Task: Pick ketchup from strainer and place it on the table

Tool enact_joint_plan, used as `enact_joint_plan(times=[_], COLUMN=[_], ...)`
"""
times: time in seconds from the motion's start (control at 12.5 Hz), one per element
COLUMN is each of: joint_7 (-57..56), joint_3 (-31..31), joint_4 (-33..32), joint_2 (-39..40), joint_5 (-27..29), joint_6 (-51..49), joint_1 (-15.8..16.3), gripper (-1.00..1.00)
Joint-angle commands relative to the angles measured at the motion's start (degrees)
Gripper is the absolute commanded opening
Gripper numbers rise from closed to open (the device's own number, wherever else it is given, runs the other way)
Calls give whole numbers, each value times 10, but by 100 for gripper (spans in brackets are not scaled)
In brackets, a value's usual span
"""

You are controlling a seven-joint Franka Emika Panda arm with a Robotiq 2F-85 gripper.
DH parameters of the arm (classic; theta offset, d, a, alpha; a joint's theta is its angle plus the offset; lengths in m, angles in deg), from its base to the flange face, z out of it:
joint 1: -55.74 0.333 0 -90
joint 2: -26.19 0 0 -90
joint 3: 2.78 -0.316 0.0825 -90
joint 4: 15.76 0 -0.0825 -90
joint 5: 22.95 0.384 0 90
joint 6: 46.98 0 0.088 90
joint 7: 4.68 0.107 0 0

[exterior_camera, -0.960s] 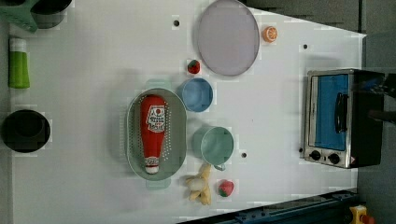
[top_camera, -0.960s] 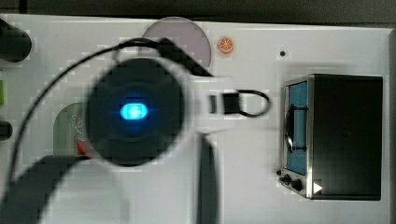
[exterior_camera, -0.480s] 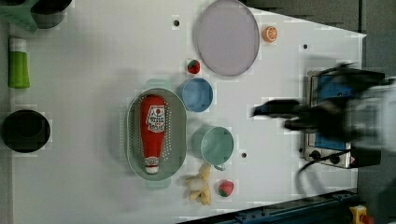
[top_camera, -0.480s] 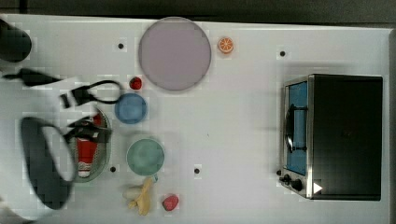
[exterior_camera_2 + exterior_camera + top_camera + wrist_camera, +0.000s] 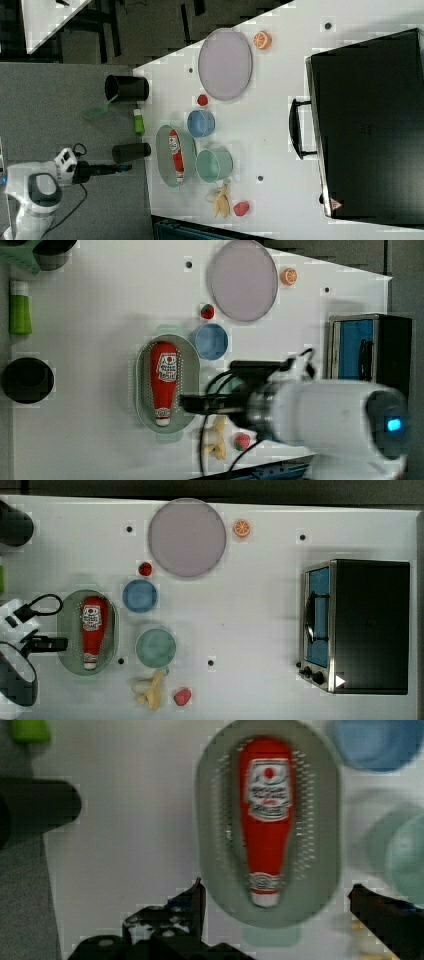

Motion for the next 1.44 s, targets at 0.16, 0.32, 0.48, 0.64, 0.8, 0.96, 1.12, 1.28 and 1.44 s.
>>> enact_joint_plan(times=[0.16, 0.32, 0.48, 0.64, 0.8, 0.96, 1.12, 1.28, 1.44], joint_7=[45, 93, 124, 136, 156, 178, 190, 197, 197], joint_3=[8, 11, 17, 26, 35, 45, 57, 69, 76], joint_4=[-81, -112, -121, -116, -110, -101, -86, -72, -65], joint_2=[41, 75, 117, 157, 192, 223, 254, 280, 289], joint_5=[-42, -93, -148, -199, -232, -261, -287, -292, -292], joint_6=[137, 212, 248, 267, 277, 285, 294, 294, 294], joint_1=[-2, -2, -2, -1, 0, 5, 15, 25, 30], gripper=[100, 100, 100, 100, 100, 100, 100, 91, 42])
